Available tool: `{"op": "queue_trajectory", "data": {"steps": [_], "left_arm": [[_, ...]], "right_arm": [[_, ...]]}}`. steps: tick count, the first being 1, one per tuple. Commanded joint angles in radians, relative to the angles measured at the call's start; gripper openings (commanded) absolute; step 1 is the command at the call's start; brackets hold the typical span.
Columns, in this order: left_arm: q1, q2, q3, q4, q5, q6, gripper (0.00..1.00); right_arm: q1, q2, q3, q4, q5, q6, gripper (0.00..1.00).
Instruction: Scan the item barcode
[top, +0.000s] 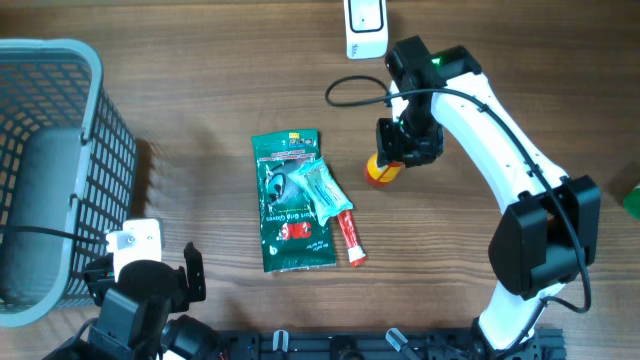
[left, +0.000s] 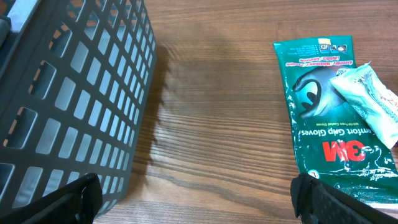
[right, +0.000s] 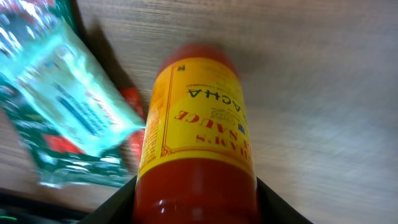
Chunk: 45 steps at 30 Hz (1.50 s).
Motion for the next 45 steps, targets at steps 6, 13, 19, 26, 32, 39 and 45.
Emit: {"op": "queue_trajectory", "data": {"steps": [6,13,19,26,32,39,45], "left_arm": [[0.000,-0.005,0.002,0.002,-0.003,-0.001,1.00],[0.000,-0.005,0.002,0.002,-0.003,-0.001,1.00],[0.000,-0.005,0.002,0.002,-0.003,-0.001,1.00],[0.000,-0.005,0.002,0.002,-0.003,-0.001,1.00],[0.000,-0.005,0.002,0.002,-0.003,-0.001,1.00],[0.000,-0.005,0.002,0.002,-0.003,-0.001,1.00],[0.000,-0.005,0.002,0.002,-0.003,-0.001,1.00]], "right_arm": [[0.001,0.008,0.027,0.005,0.122,-0.238,0.58],[0.001,0.007,0.098,-0.014,0.121,-0.070,1.00],[-0.087,0.004,0.395,-0.129,0.101,0.361,1.00],[-0.363,0.069,0.327,-0.104,-0.259,0.428,1.00],[-0.360,0.173,0.206,-0.072,-0.380,0.424,1.00],[-0.356,0.253,0.021,0.031,-0.549,0.391,1.00],[-0.342,0.258,-0.023,0.034,-0.555,0.364,1.00]]}}
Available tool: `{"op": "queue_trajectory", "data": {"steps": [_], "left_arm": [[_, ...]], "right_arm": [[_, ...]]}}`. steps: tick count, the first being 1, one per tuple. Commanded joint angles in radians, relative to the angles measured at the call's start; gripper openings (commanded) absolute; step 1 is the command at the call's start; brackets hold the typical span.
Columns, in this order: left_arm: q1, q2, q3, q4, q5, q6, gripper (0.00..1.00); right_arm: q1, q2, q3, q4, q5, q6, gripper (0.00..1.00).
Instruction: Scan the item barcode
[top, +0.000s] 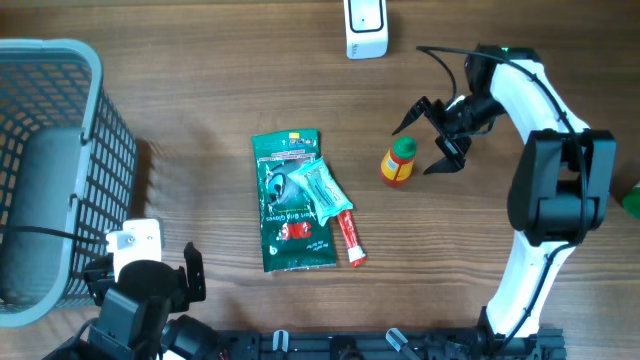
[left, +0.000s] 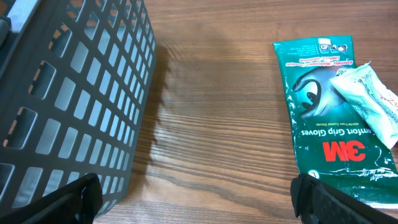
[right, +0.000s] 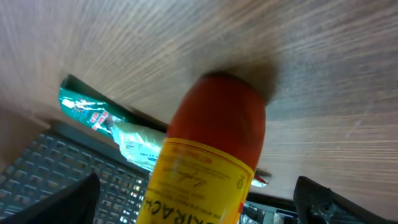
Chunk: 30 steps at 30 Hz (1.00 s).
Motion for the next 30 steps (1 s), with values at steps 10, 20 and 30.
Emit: {"op": "queue_trajectory", "data": {"steps": [10,20,30], "left_arm": [[0.000,-0.005,0.002,0.002,-0.003,-0.001,1.00],[0.000,-0.005,0.002,0.002,-0.003,-0.001,1.00],[0.000,-0.005,0.002,0.002,-0.003,-0.001,1.00]], "right_arm": [[0.093,0.023,-0.178,0.159,-0.209,0.013,1.00],[0.106,0.023,-0.178,0.179,-0.157,0.035,0.50],[0.084,0.011,-0.145,0.086,-0.167,-0.023,0.27]]}}
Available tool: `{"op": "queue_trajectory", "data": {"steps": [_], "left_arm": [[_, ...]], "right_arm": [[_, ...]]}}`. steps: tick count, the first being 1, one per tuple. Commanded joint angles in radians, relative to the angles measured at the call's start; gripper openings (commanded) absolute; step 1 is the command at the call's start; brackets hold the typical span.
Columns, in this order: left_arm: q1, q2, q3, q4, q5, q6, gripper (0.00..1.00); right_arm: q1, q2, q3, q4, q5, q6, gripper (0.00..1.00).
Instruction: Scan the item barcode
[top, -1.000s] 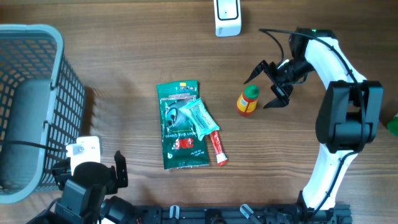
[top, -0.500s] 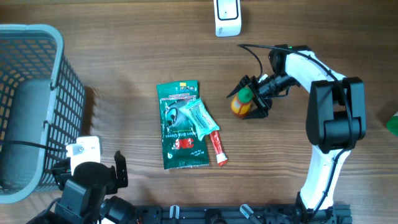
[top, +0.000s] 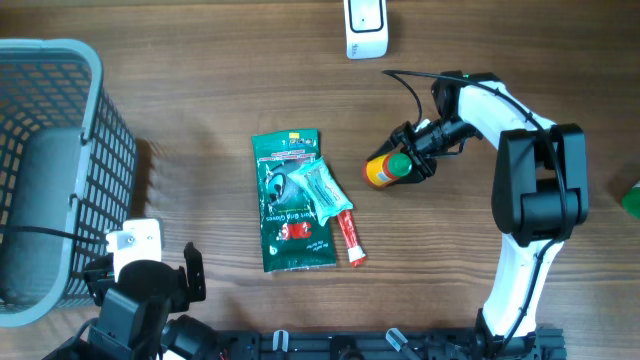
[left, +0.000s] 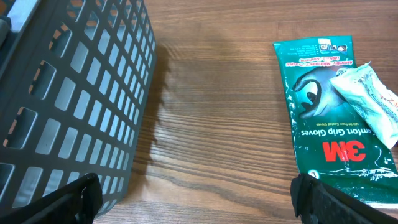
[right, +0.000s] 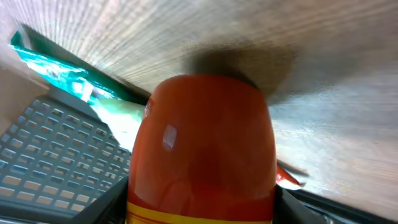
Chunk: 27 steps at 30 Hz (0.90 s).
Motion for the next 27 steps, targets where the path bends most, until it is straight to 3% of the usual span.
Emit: {"op": "queue_trajectory", "data": {"steps": [1,6,9,16,21,27], "left_arm": [[0.000,-0.005,0.002,0.002,-0.003,-0.001,1.00],[0.000,-0.005,0.002,0.002,-0.003,-0.001,1.00],[0.000,-0.005,0.002,0.002,-0.003,-0.001,1.00],[0.000,-0.005,0.002,0.002,-0.003,-0.001,1.00],[0.000,-0.005,0.002,0.002,-0.003,-0.001,1.00],[0.000,-0.005,0.002,0.002,-0.003,-0.001,1.00]], "right_arm": [[-0.021,-0.015,0.034,-0.079,-0.013,-0.120,0.26],[-0.016,-0.034,0.034,-0.328,-0.206,-0.588,0.31],[0.012,-0.034,0.034,-0.425,-0.329,-0.776,0.32],[0.222,-0.034,0.029,-0.424,-0.634,-0.755,0.26],[0.304,-0.034,0.029,-0.424,-0.625,-0.757,0.25],[0.261,-0.036,0.029,-0.424,-0.499,-0.749,0.17]]}}
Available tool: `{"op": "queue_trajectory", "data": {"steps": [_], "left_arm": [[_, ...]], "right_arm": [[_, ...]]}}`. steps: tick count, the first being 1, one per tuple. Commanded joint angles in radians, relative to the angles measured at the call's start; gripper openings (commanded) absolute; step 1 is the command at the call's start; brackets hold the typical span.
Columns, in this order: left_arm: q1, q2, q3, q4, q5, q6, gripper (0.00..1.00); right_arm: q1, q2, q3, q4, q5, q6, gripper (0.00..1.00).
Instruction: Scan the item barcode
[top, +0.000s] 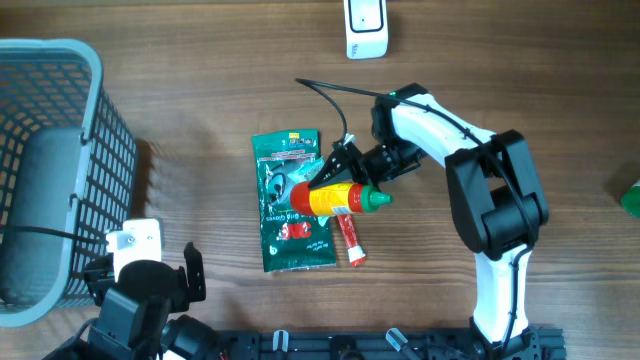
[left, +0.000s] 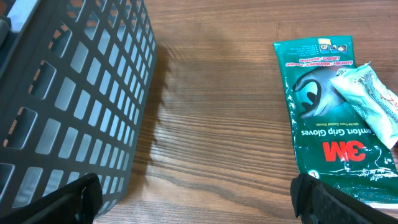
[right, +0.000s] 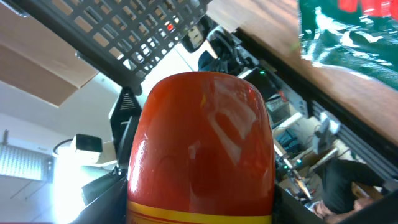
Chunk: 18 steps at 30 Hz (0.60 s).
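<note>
A red sauce bottle (top: 325, 199) with a yellow label and a green cap hangs on its side above the green glove pack (top: 285, 225), cap pointing right. My right gripper (top: 350, 173) is shut on it. The bottle's red base (right: 202, 143) fills the right wrist view between the dark fingers (right: 102, 186). The white scanner (top: 365, 28) stands at the table's far edge. My left gripper (top: 150, 290) rests at the near left, and in its wrist view the left gripper (left: 199, 199) is open with nothing in it.
A grey mesh basket (top: 60, 150) stands at the left, close to the left gripper; its wall (left: 68, 93) shows in the left wrist view. A pale packet (top: 325, 188) lies on the glove pack (left: 323, 118). A red tube (top: 350, 238) lies beside the pack.
The right gripper has moved left with the bottle. The bottle was tilted at the table right of the glove pack; it is now lifted and lying sideways over the pack. The left arm has not moved.
First the right gripper held the bottle just right of the glove pack. Then it was open further right, with the bottle standing free on the table. Then it was shut on the bottle again, and now holds it sideways above the pack.
</note>
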Motion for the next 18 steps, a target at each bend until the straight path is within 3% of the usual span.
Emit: {"op": "queue_trajectory", "data": {"steps": [1,4,6,8,9,14,18], "left_arm": [[0.000,-0.005,0.002,0.002,-0.003,-0.001,1.00],[0.000,-0.005,0.002,0.002,-0.003,-0.001,1.00],[0.000,-0.005,0.002,0.002,-0.003,-0.001,1.00],[0.000,-0.005,0.002,0.002,-0.003,-0.001,1.00],[0.000,-0.005,0.002,0.002,-0.003,-0.001,1.00],[0.000,-0.005,0.002,0.002,-0.003,-0.001,1.00],[0.000,-0.005,0.002,0.002,-0.003,-0.001,1.00]], "right_arm": [[-0.050,-0.036,0.011,-0.003,0.028,-0.017,0.17],[-0.118,-0.047,0.011,0.072,0.053,0.047,0.17],[-0.182,-0.051,0.012,0.270,0.185,0.300,0.18],[-0.236,-0.051,0.014,0.453,0.436,0.579,0.17],[-0.255,-0.053,0.018,0.494,0.509,0.638,0.16],[-0.338,-0.124,0.060,0.628,0.569,0.775,0.15],[-0.348,-0.225,0.126,0.743,0.868,0.926,0.16]]}}
